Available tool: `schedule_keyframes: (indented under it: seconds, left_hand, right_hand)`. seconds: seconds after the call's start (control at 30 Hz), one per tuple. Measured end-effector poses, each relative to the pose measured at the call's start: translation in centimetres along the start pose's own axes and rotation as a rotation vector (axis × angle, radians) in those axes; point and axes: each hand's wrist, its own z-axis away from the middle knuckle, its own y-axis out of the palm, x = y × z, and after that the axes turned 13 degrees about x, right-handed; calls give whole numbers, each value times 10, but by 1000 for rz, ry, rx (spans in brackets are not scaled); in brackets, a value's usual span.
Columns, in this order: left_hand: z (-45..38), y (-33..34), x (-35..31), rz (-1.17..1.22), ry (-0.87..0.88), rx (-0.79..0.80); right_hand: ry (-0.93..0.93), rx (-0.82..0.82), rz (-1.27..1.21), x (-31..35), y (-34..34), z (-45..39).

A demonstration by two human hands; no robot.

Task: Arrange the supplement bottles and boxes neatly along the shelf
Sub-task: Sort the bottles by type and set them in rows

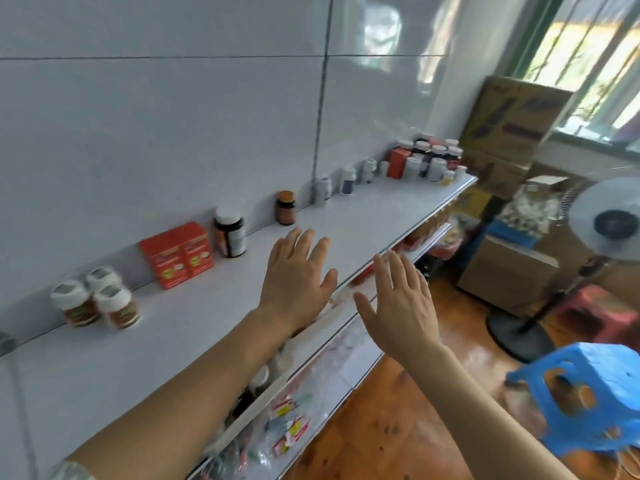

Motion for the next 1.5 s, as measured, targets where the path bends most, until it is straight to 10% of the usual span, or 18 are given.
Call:
schedule_keyframes:
  seconds: [0.8,1.5]
  left_hand:
    - [-406,118,-228,34,111,71]
    - [-679,191,-235,165,-59,109]
  right_hand:
    - [123,-30,-43,-388,-19,-253]
    - [-192,98,-18,-530,0,-545]
